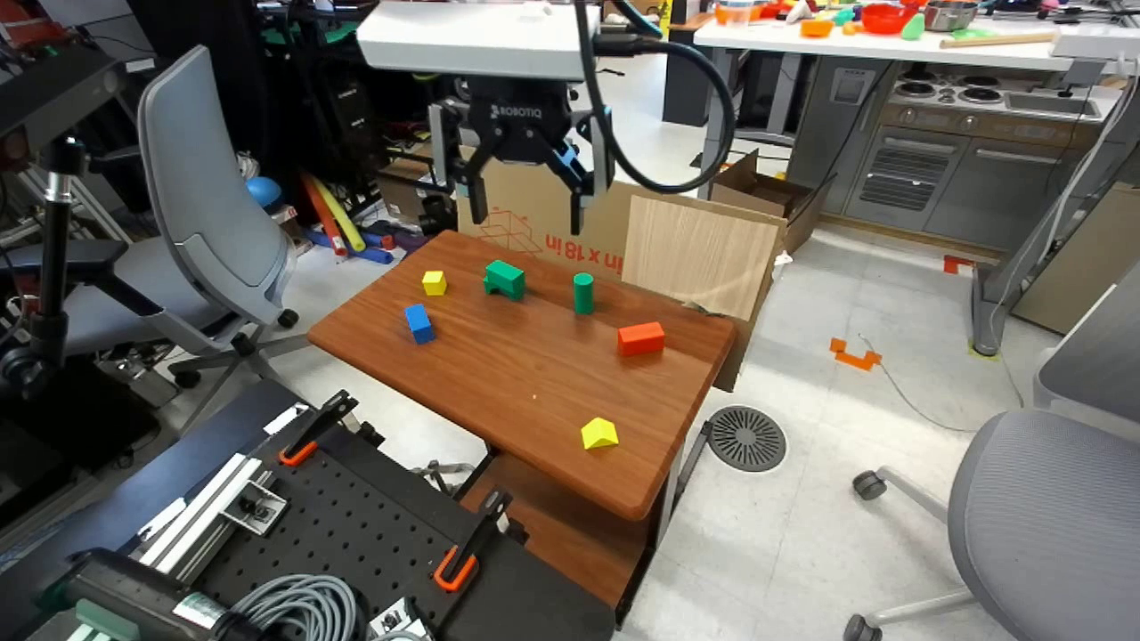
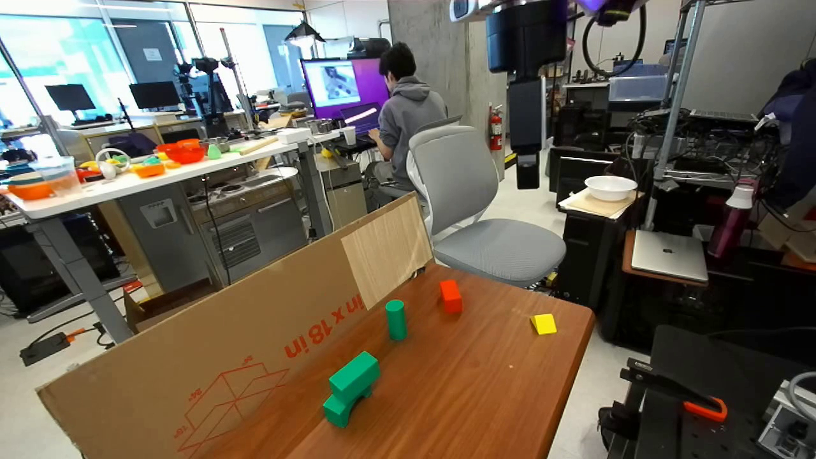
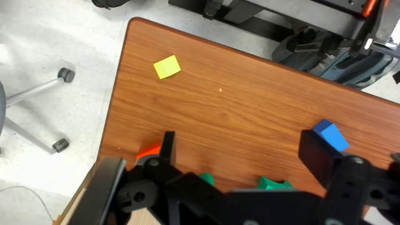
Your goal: Put the orange block on the left green block
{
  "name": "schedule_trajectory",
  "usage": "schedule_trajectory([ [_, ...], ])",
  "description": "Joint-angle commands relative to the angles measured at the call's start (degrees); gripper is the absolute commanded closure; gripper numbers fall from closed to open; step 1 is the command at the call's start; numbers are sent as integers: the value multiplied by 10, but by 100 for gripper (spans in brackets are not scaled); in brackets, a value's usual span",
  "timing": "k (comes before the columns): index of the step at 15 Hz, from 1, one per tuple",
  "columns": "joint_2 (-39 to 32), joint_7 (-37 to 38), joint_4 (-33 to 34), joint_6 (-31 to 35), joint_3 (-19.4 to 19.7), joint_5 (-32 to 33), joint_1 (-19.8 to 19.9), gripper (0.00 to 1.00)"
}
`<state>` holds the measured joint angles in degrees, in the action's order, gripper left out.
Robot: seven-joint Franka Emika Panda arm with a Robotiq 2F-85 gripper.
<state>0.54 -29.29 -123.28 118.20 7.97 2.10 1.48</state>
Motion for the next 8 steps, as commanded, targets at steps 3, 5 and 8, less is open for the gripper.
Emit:
schedule_trajectory([
  [3,-111,-2,118,26,-8,3,34,0],
  [5,-144,10,150,35,-12,1,42,0],
  [8,-189,26,199,28,-16,9,49,0],
])
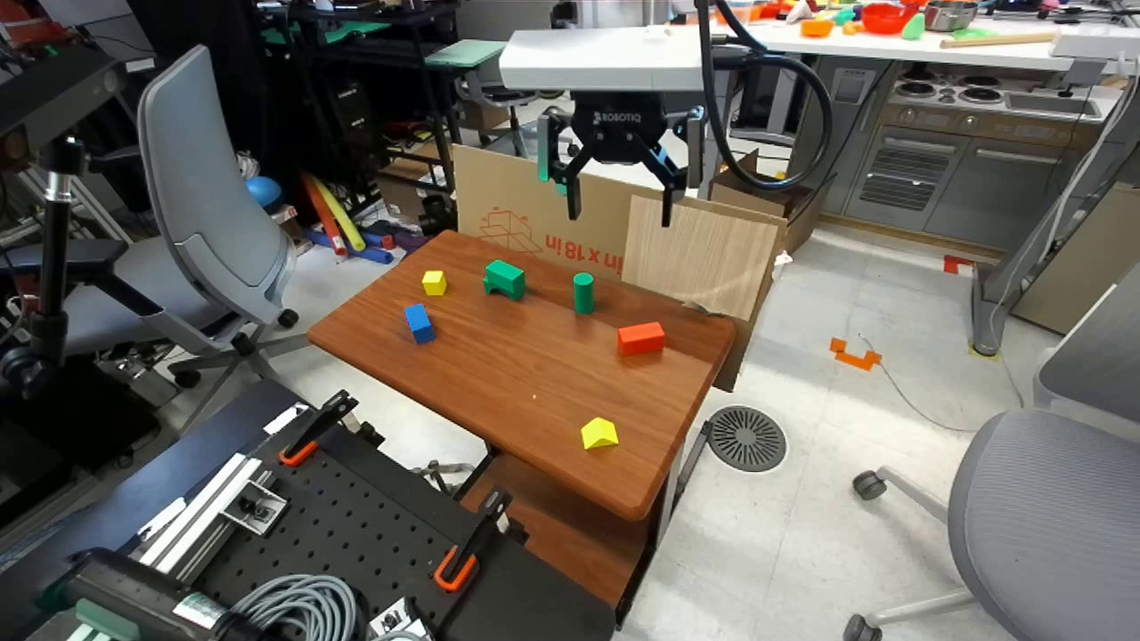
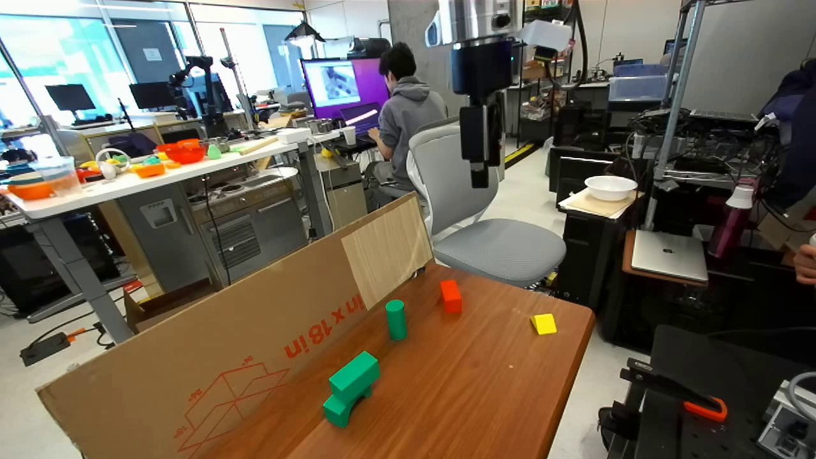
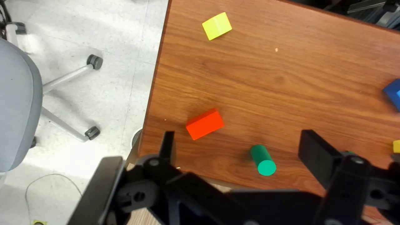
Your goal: Put the orange block on the left green block
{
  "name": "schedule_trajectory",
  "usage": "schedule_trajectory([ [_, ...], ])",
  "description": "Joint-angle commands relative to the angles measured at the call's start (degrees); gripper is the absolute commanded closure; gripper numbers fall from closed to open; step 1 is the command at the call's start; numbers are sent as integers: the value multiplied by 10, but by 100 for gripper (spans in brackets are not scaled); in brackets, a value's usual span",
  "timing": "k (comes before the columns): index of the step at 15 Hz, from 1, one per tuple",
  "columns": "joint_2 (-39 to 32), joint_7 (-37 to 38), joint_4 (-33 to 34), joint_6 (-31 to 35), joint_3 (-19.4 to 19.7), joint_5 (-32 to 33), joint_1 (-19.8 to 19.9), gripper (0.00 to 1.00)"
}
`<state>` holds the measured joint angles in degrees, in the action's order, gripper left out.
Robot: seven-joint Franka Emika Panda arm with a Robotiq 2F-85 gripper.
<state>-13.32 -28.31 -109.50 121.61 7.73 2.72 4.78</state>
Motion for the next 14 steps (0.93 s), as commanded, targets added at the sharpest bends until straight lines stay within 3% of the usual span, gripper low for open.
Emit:
schedule_trajectory([
  [1,-66,20,77,-6,-15,2,18,0],
  [5,-124,45,129,-2,-16,30,16,0],
  [14,-217,26,197,-4,-32,46,23,0],
])
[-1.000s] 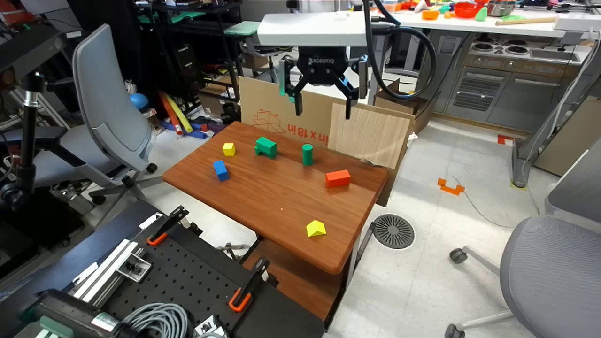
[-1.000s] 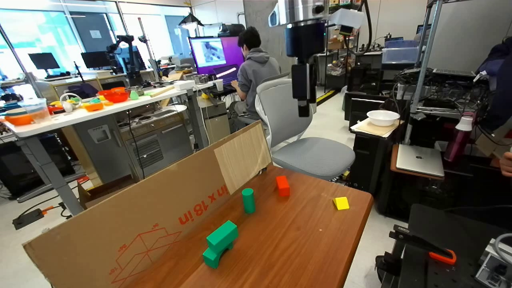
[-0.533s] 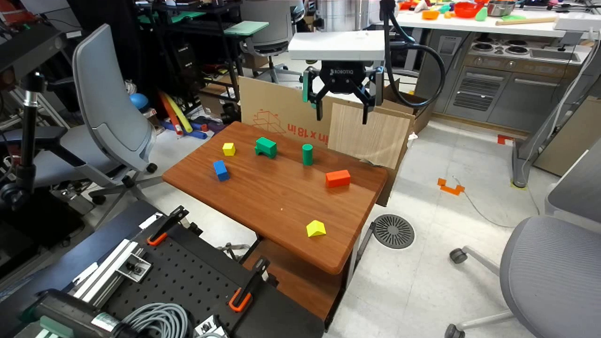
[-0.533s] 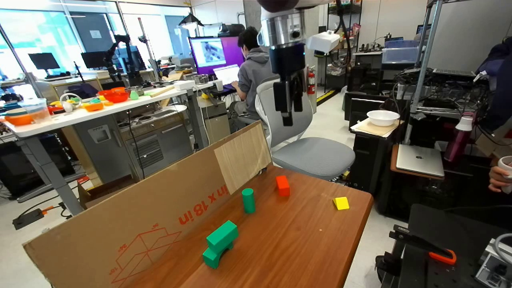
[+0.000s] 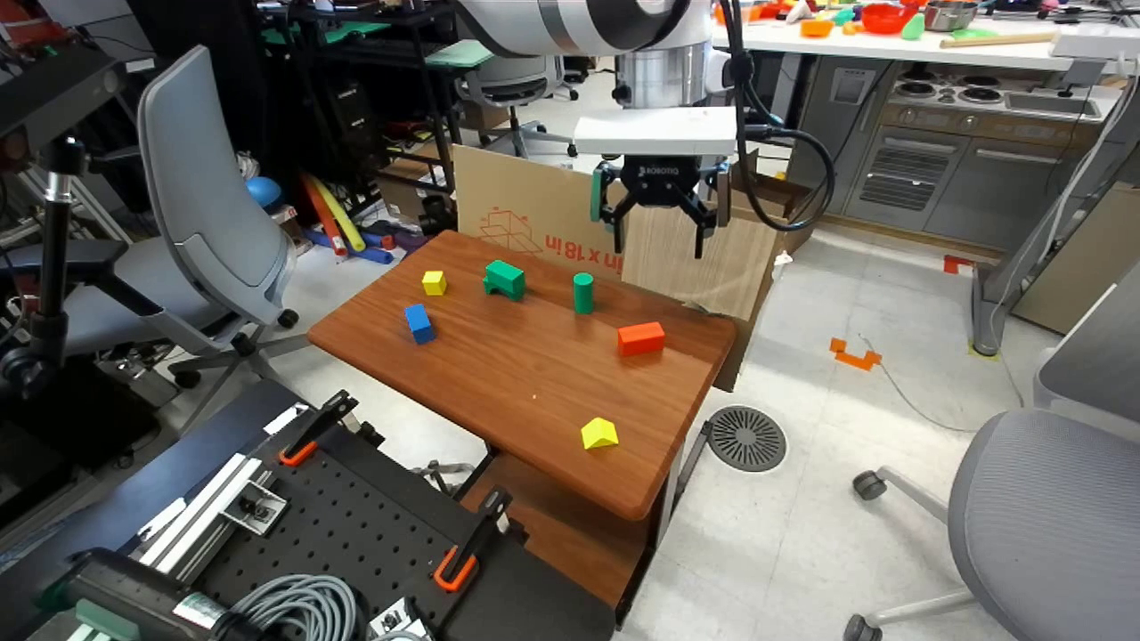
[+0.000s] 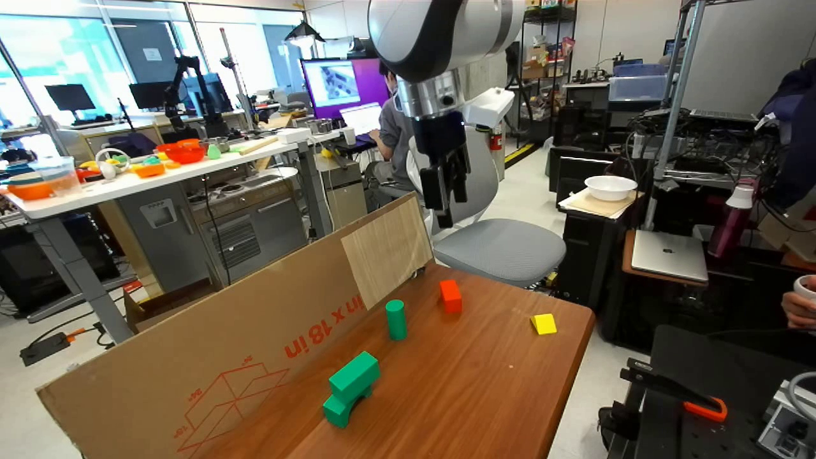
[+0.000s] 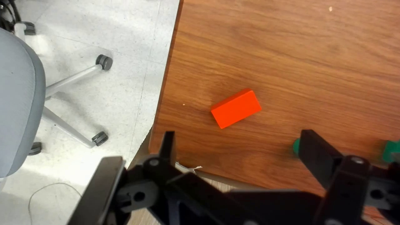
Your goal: Put the orange block on the left green block
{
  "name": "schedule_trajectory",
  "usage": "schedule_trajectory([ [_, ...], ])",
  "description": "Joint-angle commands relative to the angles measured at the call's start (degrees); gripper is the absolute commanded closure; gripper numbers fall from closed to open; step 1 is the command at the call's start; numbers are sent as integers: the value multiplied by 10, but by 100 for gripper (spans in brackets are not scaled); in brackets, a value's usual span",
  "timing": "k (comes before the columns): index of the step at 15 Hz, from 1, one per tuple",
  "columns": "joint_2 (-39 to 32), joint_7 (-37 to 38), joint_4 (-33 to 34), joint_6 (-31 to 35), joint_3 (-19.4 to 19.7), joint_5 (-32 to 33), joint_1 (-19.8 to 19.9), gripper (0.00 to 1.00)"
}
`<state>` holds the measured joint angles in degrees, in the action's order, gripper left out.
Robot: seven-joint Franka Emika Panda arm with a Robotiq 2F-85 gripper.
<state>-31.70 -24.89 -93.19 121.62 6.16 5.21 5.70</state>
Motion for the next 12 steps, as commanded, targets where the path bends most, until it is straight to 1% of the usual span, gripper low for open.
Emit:
schedule_trajectory([
  [1,-42,-14,38,-6,-18,25,15,0],
  [3,-62,-24,54,-14,-20,32,16,0],
  [8,-108,-35,83,-7,-19,70,13,0],
  [12,-116,-101,84,-10,-36,97,13,0],
])
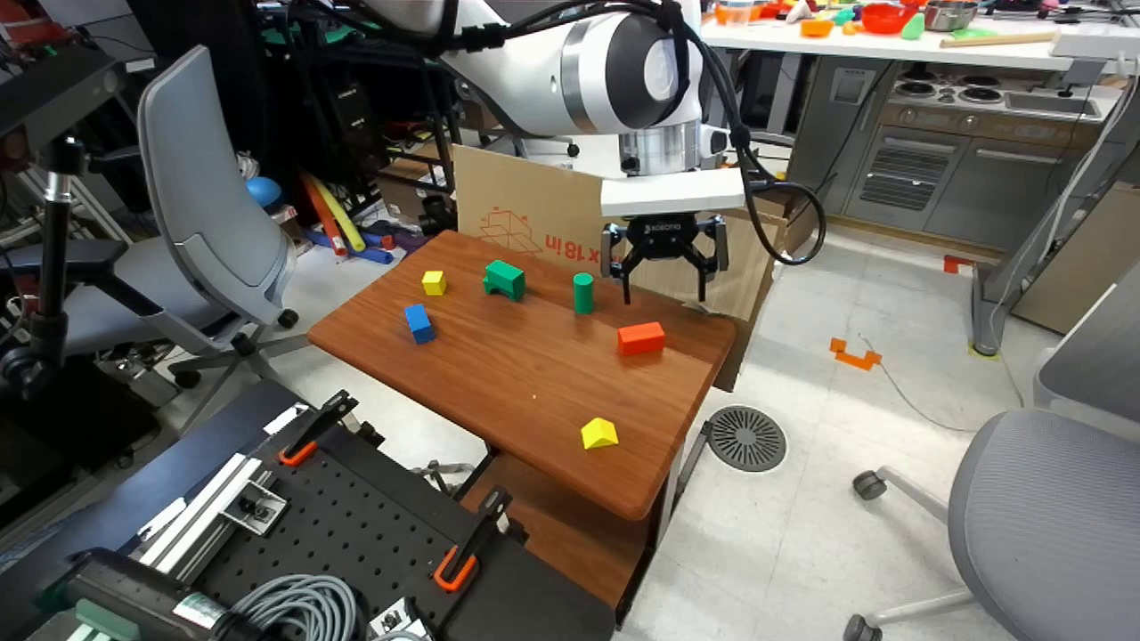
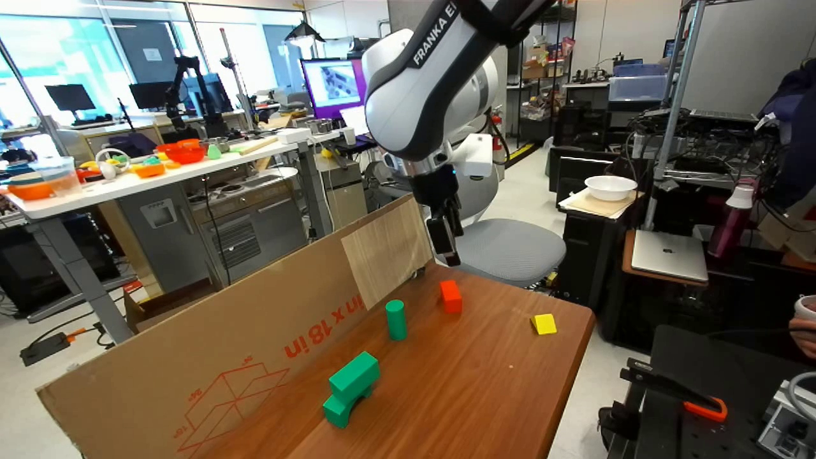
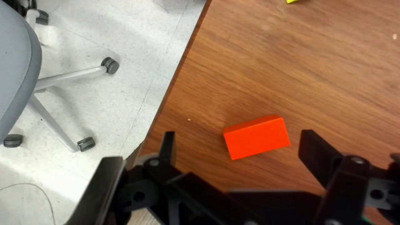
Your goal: Put the orange block on the left green block
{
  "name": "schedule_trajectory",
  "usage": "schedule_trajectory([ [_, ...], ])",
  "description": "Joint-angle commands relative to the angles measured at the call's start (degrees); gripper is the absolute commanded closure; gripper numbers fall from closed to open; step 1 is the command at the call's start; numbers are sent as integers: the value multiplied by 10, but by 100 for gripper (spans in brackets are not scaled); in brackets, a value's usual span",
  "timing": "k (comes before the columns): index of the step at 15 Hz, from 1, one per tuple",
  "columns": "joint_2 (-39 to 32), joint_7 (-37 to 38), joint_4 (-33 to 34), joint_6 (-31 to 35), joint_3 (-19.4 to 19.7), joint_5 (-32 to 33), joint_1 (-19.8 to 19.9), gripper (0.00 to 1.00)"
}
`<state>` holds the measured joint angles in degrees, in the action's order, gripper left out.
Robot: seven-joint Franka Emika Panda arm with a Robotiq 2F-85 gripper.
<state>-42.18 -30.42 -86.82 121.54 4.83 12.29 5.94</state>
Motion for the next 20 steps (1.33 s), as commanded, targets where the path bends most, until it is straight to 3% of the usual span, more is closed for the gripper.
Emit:
schedule_trajectory([
  [1,-9,-71,17,-12,-30,27,11,0],
  [6,-11,-172,19,-20,-50,25,8,0],
  [10,-19,-203,23,-17,-41,33,4,0],
  [20,-75,-160,39,-12,-21,43,-1,0],
])
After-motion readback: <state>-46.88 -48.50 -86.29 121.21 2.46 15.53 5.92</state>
